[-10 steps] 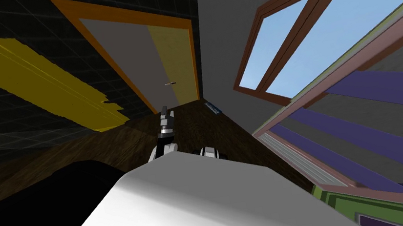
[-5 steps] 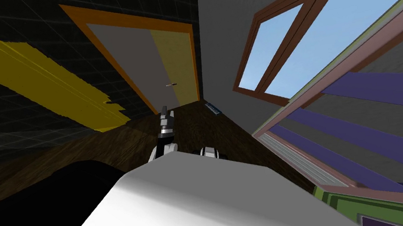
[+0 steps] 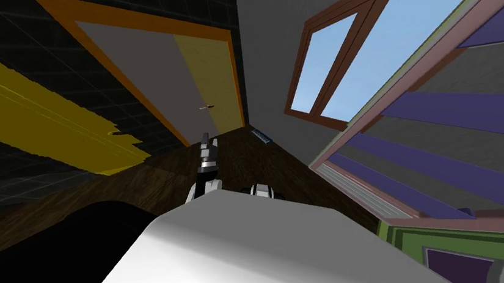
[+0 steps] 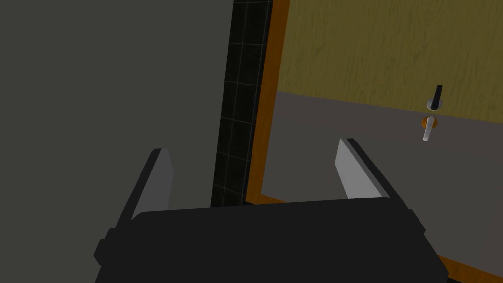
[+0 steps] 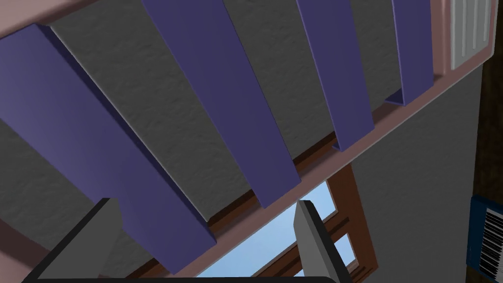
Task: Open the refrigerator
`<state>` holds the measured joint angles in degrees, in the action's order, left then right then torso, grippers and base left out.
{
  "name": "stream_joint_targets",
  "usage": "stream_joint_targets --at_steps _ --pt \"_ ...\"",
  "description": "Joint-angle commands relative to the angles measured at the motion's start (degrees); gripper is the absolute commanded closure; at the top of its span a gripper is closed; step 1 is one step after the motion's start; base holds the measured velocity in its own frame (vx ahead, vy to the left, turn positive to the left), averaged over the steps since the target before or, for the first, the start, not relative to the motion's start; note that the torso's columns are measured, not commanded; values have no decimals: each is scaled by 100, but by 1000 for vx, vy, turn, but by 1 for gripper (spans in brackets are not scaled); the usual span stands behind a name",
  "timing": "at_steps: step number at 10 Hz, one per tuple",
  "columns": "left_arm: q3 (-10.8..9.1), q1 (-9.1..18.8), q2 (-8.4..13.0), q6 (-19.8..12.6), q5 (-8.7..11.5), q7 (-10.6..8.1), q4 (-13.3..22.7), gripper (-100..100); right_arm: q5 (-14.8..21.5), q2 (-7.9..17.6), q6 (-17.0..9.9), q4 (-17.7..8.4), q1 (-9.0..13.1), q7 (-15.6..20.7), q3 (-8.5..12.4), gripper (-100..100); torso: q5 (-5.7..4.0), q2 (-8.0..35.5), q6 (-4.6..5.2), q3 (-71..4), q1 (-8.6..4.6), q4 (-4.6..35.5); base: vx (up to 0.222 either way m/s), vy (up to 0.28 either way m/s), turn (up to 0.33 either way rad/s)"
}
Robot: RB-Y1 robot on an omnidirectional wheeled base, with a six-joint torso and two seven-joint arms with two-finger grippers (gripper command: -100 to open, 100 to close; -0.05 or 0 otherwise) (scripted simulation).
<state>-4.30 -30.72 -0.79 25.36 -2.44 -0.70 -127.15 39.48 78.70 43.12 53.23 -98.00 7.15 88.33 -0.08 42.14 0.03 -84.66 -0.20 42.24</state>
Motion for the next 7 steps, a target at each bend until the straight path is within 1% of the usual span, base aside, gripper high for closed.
stream_joint_targets --at_steps 1,2,3,4,5,6,7 --pt "1 1 0 0 0 0 0 0 -38 126 184 -172 446 74 -423 -100 9 16 -4 9 25 3 28 -9 -55" --pt "2 3 -1 0 0 0 0 0 -38 126 184 -172 637 74 -423 -100 14 28 -8 17 39 7 3 3 21" --pt "2 3 -1 0 0 0 0 0 -38 126 184 -172 718 74 -423 -100 16 32 -6 19 40 9 -8 7 12" --pt "2 3 -1 0 0 0 0 0 -127 398 183 39 926 26 -697 -100 13 28 -2 18 32 9 71 -56 -380" --pt "0 0 0 0 0 0 0 0 -127 599 183 39 1152 26 -891 -100 2 1 6 3 2 2 114 -53 -398" --pt "1 1 0 0 0 0 0 0 -127 599 183 39 1377 26 -1077 -100 0 -12 -6 -8 3 -5 71 -33 -214" --pt "1 2 0 0 0 0 0 0 -127 599 183 39 1557 26 -1288 -100 5 6 -7 2 16 -1 21 -17 -54"
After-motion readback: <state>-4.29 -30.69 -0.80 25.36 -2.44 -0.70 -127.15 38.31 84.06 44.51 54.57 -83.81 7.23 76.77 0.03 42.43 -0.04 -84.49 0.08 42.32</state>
